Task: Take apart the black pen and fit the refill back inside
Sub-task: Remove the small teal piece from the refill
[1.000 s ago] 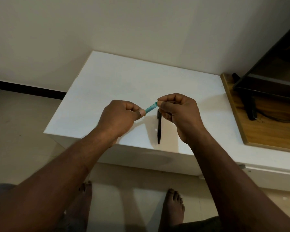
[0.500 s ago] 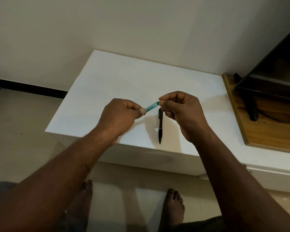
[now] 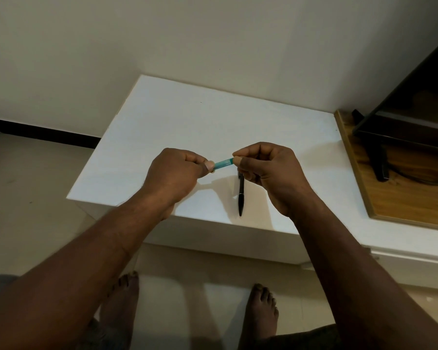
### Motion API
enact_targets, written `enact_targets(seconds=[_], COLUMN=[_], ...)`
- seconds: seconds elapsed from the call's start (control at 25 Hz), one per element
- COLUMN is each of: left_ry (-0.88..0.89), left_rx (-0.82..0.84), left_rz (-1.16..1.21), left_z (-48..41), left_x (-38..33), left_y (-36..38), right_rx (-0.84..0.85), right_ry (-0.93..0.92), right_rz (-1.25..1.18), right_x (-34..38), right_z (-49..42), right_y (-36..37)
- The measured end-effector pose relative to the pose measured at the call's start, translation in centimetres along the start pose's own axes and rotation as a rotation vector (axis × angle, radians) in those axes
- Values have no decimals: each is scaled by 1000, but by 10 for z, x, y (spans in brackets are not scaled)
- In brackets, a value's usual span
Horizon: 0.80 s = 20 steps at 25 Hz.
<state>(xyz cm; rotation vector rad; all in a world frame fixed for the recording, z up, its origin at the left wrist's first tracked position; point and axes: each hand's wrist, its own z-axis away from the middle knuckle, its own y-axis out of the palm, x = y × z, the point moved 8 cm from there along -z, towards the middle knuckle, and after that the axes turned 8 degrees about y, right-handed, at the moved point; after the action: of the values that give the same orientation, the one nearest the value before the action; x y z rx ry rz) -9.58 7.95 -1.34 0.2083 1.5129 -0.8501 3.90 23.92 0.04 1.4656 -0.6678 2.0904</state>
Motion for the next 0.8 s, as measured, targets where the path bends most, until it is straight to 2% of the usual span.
enact_targets(seconds=[0.44, 0.64, 0.8], left_ry=[12, 139, 52], left_rx=[58, 51, 42], left_rz=[35, -152, -153], left_z=[6, 9, 6], left_x=[-5, -13, -2], left_y=[12, 10, 11], right_rx=[-113, -260, -247], right_ry=[42, 29, 62], right_rz=[-116, -112, -14], right_x=[-11, -9, -13], right_z=[5, 6, 4], right_y=[9, -4, -3])
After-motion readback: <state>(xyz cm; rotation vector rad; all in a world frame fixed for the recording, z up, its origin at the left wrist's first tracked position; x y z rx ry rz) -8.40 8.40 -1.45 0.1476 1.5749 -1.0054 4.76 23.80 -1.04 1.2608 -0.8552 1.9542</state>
